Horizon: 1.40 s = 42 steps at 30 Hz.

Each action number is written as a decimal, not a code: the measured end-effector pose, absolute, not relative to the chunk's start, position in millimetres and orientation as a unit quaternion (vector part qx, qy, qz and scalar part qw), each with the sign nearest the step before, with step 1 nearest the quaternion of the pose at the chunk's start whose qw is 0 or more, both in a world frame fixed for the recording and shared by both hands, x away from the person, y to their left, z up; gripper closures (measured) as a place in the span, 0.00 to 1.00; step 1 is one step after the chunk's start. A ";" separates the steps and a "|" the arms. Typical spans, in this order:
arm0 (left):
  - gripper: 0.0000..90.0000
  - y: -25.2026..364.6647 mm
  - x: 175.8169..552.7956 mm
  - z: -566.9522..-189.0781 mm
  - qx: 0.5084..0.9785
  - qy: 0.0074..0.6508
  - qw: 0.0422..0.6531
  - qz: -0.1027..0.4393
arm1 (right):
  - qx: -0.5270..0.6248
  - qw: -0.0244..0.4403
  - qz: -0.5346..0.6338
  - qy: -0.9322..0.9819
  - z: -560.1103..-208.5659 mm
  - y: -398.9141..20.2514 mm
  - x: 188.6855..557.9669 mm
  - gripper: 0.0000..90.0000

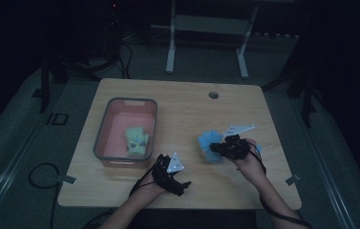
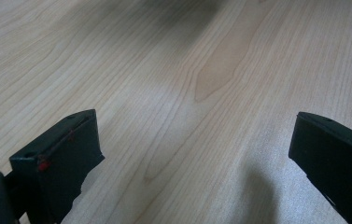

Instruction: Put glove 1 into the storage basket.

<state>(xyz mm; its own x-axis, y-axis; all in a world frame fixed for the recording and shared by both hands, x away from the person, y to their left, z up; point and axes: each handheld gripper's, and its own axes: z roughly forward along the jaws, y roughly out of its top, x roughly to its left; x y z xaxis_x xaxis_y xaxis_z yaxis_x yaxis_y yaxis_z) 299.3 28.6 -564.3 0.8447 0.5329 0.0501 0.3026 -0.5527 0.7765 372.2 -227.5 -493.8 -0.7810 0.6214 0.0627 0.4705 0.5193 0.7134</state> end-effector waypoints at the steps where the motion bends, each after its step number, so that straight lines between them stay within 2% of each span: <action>1: 0.03 28.7 299.4 -564.3 0.869 0.241 0.408 0.141 | 0.317 0.100 0.380 0.863 -497.0 -226.6 370.2 0.97; 6: 0.03 30.4 299.9 -564.3 0.866 0.244 0.413 0.139 | 0.318 0.108 0.362 0.870 -515.6 -214.6 366.7 0.97; 13: 0.03 31.8 300.4 -564.8 0.866 0.243 0.414 0.140 | 0.325 0.110 0.344 0.874 -534.1 -209.9 387.0 0.96; 17: 0.03 31.9 300.0 -564.8 0.866 0.242 0.415 0.139 | 0.335 0.095 0.334 0.876 -545.3 -208.8 396.6 0.95; 24: 0.03 31.7 299.3 -565.2 0.866 0.240 0.414 0.142 | 0.328 0.095 0.340 0.876 -537.6 -212.8 393.7 0.81; 33: 0.03 31.4 300.2 -565.4 0.866 0.241 0.414 0.142 | 0.347 0.132 0.360 0.856 -504.8 -269.6 385.2 0.78; 42: 0.03 30.9 300.4 -566.3 0.868 0.241 0.411 0.143 | 0.390 0.151 0.346 0.840 -505.5 -329.0 382.2 0.75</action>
